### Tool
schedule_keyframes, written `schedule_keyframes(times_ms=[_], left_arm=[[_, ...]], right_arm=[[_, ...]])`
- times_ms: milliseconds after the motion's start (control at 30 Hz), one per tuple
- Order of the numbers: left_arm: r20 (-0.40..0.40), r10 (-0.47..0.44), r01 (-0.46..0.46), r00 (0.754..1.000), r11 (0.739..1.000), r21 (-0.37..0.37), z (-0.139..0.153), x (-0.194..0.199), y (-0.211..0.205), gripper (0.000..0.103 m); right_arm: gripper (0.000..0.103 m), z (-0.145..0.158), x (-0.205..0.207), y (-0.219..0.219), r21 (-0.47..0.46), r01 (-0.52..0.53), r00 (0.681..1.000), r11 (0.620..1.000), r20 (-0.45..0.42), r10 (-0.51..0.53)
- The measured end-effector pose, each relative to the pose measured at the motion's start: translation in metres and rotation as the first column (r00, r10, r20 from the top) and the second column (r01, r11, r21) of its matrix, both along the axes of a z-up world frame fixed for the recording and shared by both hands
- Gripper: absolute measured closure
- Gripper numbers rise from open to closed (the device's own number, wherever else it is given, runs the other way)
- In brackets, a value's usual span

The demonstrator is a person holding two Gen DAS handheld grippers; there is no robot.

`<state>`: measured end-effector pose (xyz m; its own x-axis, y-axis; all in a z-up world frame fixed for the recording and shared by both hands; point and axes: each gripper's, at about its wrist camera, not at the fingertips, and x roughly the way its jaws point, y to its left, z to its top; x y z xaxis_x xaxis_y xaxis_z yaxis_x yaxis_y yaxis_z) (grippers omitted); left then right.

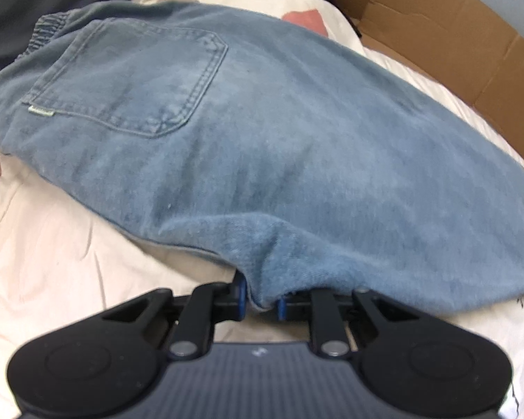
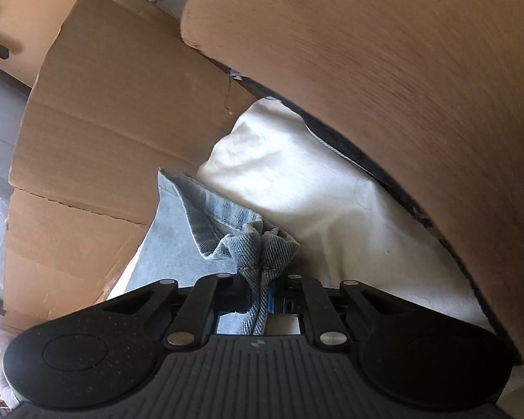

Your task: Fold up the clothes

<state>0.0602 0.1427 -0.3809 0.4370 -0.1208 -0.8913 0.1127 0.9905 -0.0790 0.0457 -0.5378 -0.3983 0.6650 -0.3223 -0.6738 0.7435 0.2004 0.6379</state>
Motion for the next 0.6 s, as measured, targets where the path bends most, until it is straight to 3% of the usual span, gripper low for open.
schedule_keyframes(times_ms=[200,300,600], left_arm=[[0.053,0.003,-0.003,0.999,1.000,0.004,0.002,-0.002,-0.002,0.087],[0.059,0.054,-0.053,0.997,0.998,-0.028,0.002,-0.012,0.001,0.088],[0.070,-0.045,0.044,0.997,0.999,0.014,0.032,-0.019,0.008,0.091]], right_arm=[[0.096,0.022,0.013,-0.010,-0.036,-0.050,0.999,0.998,0.015,0.051],[0.096,0.028,0.011,-0.012,-0.037,-0.029,0.998,0.999,0.049,0.031],[0.097,0.057,0.023,-0.019,-0.069,-0.097,0.995,0.993,0.012,0.098]])
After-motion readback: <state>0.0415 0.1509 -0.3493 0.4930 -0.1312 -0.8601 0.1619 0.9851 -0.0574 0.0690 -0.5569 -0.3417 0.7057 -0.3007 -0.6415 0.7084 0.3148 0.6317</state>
